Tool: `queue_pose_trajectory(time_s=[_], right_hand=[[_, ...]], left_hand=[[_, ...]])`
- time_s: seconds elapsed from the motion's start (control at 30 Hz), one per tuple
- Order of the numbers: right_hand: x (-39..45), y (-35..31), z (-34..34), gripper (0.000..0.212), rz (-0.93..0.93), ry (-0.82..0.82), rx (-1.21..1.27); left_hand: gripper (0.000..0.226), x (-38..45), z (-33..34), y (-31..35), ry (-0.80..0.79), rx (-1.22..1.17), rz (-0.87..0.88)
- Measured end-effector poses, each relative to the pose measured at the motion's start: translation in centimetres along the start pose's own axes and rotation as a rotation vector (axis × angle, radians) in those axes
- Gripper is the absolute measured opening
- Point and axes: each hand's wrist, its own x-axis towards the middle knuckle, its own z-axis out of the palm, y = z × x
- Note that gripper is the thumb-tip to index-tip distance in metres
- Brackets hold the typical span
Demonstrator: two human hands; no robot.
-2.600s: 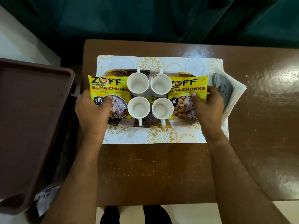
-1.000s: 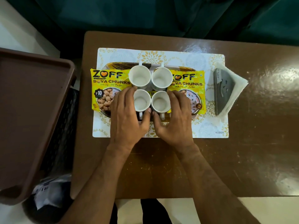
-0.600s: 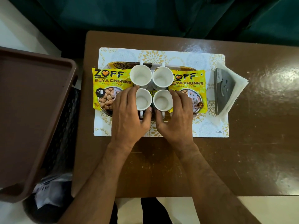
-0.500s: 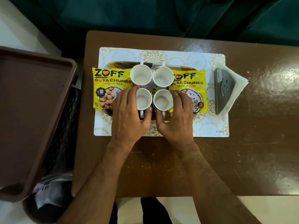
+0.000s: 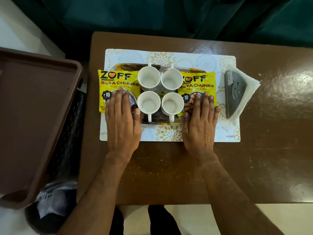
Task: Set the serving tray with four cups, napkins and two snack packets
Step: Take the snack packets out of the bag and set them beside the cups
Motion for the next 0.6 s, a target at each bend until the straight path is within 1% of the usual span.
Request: queue_pose_trajectory(time_s=[0.13,0.3,0.47,0.6], right_hand=[[0.0,0.2,0.3,0.065,0.006,-0.018,-0.012],[-0.2,0.5,0.4,0.066,-0.001,-0.059,-0.046],[-0.1,0.5,0.2,0.064,-0.003,-0.097,-0.053],[-0.1,0.3,-0.1,0.065,0.005,-0.119,-0.043]], left_hand=[[0.057,-0.1,0.3,-0.4,-0.028,0.099,0.014],[0.067,-0.4,0.9,-0.8,-0.120,0.226,0.051],[0.069,-0.4,0.9,-1.1,-0.172,0.240,0.079],[0.066,-0.2,0.0,-1.0,-0.192,0.232,0.072]])
